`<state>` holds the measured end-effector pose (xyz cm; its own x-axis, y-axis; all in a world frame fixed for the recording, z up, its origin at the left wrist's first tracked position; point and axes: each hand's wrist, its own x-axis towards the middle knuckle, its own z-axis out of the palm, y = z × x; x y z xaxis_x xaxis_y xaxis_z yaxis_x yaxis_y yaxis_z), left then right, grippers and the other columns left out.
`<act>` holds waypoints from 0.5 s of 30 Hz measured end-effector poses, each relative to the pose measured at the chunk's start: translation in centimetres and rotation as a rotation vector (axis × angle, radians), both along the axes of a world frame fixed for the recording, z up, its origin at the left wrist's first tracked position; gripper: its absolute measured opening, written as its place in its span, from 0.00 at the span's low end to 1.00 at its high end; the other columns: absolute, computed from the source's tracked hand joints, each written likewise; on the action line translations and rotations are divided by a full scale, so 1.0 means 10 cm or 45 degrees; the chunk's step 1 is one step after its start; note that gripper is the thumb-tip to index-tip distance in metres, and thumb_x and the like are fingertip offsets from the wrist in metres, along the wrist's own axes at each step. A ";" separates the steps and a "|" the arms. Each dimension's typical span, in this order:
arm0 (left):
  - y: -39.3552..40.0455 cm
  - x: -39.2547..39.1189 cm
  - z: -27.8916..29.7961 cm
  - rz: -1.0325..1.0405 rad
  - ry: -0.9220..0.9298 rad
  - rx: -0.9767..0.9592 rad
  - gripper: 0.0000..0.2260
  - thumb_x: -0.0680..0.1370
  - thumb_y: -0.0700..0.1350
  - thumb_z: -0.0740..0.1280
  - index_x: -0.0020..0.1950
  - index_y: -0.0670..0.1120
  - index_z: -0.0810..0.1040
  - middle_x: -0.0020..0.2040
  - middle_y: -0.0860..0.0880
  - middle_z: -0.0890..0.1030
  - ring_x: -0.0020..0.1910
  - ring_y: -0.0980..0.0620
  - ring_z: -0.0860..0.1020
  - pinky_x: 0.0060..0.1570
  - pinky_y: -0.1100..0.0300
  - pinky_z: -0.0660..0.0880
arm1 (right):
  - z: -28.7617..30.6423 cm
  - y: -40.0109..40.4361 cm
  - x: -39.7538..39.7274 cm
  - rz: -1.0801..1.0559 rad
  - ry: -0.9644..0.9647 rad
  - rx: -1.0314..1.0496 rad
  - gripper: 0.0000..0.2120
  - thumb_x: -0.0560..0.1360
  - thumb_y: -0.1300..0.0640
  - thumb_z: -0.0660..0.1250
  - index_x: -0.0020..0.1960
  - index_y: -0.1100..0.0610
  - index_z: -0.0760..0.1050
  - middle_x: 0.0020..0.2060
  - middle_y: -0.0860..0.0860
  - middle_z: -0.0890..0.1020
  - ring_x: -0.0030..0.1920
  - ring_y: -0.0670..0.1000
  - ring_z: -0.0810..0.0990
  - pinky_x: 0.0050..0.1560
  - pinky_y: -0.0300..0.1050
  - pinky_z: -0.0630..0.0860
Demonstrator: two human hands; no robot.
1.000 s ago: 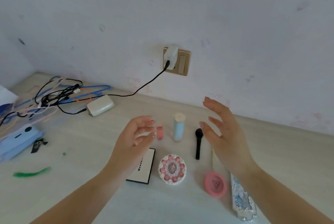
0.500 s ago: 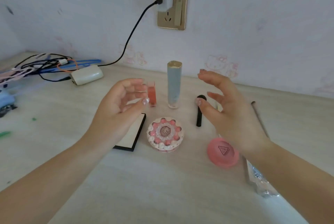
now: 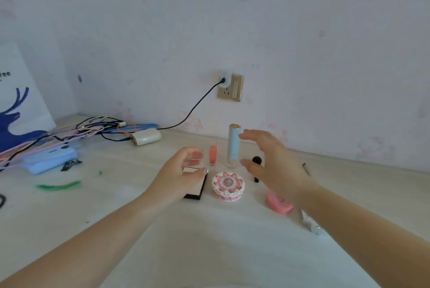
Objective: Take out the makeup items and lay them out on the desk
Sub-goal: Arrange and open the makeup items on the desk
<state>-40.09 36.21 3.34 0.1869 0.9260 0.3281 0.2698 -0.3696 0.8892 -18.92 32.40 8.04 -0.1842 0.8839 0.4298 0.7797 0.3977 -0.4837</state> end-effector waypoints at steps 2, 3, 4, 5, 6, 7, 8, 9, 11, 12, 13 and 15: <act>0.20 -0.04 -0.06 0.017 0.094 0.006 0.17 0.73 0.40 0.70 0.56 0.56 0.72 0.55 0.59 0.77 0.58 0.59 0.76 0.53 0.66 0.73 | 0.04 0.17 -0.11 0.009 -0.158 0.001 0.24 0.75 0.56 0.67 0.69 0.47 0.65 0.71 0.44 0.65 0.71 0.47 0.61 0.69 0.39 0.57; 0.33 -0.05 -0.10 0.030 0.147 0.001 0.17 0.74 0.41 0.71 0.59 0.54 0.72 0.56 0.57 0.77 0.58 0.58 0.75 0.51 0.67 0.72 | 0.05 0.29 -0.15 0.010 -0.253 0.010 0.25 0.75 0.55 0.67 0.70 0.48 0.65 0.72 0.46 0.64 0.73 0.48 0.59 0.71 0.42 0.57; 0.46 -0.06 -0.14 0.046 0.205 -0.002 0.19 0.74 0.42 0.70 0.62 0.52 0.72 0.58 0.55 0.76 0.58 0.58 0.74 0.51 0.68 0.70 | 0.06 0.41 -0.19 0.007 -0.372 0.018 0.26 0.75 0.55 0.66 0.71 0.49 0.64 0.73 0.47 0.63 0.74 0.49 0.57 0.73 0.44 0.55; 0.59 -0.07 -0.18 0.060 0.264 0.002 0.20 0.74 0.42 0.70 0.64 0.50 0.71 0.59 0.54 0.76 0.59 0.58 0.74 0.53 0.67 0.69 | 0.07 0.55 -0.22 -0.005 -0.522 0.024 0.27 0.76 0.54 0.66 0.72 0.50 0.62 0.74 0.48 0.62 0.75 0.49 0.55 0.75 0.45 0.53; 0.71 -0.07 -0.22 0.080 0.328 0.019 0.21 0.74 0.43 0.70 0.66 0.49 0.71 0.61 0.53 0.76 0.60 0.57 0.73 0.55 0.65 0.68 | 0.09 0.67 -0.24 -0.021 -0.693 0.041 0.27 0.76 0.53 0.64 0.73 0.51 0.61 0.74 0.49 0.61 0.76 0.49 0.53 0.75 0.45 0.49; 0.85 -0.07 -0.26 0.100 0.393 0.039 0.22 0.74 0.43 0.70 0.66 0.48 0.70 0.62 0.52 0.76 0.61 0.56 0.73 0.57 0.65 0.67 | 0.11 0.81 -0.27 -0.037 -0.861 0.067 0.27 0.77 0.52 0.63 0.73 0.51 0.60 0.74 0.49 0.61 0.76 0.50 0.51 0.75 0.46 0.46; 0.96 -0.07 -0.30 0.120 0.442 0.053 0.22 0.74 0.43 0.70 0.67 0.48 0.70 0.63 0.51 0.76 0.62 0.55 0.73 0.58 0.65 0.66 | 0.14 0.93 -0.29 -0.046 -1.015 0.095 0.26 0.77 0.51 0.62 0.73 0.52 0.60 0.74 0.49 0.61 0.76 0.50 0.51 0.75 0.47 0.44; 1.08 -0.06 -0.33 0.129 0.462 0.045 0.22 0.74 0.44 0.69 0.67 0.48 0.70 0.63 0.52 0.76 0.63 0.55 0.72 0.58 0.66 0.65 | 0.16 1.06 -0.31 -0.045 -1.151 0.129 0.26 0.77 0.51 0.62 0.73 0.52 0.60 0.73 0.50 0.63 0.76 0.51 0.53 0.75 0.49 0.43; 1.28 -0.02 -0.39 0.120 0.460 -0.015 0.23 0.74 0.45 0.70 0.68 0.49 0.70 0.64 0.52 0.76 0.64 0.56 0.72 0.59 0.66 0.64 | 0.19 1.30 -0.37 -0.034 -1.380 0.164 0.23 0.78 0.51 0.62 0.71 0.54 0.64 0.70 0.51 0.67 0.74 0.53 0.57 0.74 0.52 0.41; 1.36 0.01 -0.41 0.106 0.469 -0.049 0.24 0.73 0.46 0.70 0.68 0.49 0.69 0.65 0.53 0.75 0.65 0.56 0.71 0.60 0.66 0.63 | 0.19 1.40 -0.40 -0.025 -1.467 0.157 0.21 0.78 0.52 0.61 0.70 0.55 0.65 0.69 0.51 0.69 0.74 0.53 0.58 0.74 0.54 0.41; 1.44 0.04 -0.44 0.088 0.501 -0.085 0.26 0.73 0.48 0.71 0.69 0.49 0.69 0.66 0.53 0.74 0.65 0.56 0.71 0.60 0.66 0.63 | 0.18 1.50 -0.45 -0.013 -1.546 0.147 0.20 0.78 0.53 0.61 0.68 0.55 0.66 0.67 0.52 0.71 0.73 0.53 0.60 0.74 0.55 0.40; 1.58 0.10 -0.52 0.035 0.626 -0.145 0.29 0.70 0.54 0.72 0.70 0.50 0.68 0.65 0.55 0.74 0.66 0.56 0.71 0.63 0.63 0.65 | 0.12 1.68 -0.53 0.010 -1.675 0.142 0.15 0.77 0.55 0.62 0.63 0.55 0.71 0.61 0.52 0.76 0.69 0.54 0.67 0.74 0.58 0.40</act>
<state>-39.06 52.01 -1.85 0.2687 0.9576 0.1037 0.6754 -0.2640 0.6885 -24.23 49.17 9.29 -0.5225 0.8526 -0.0032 0.6368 0.3927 0.6635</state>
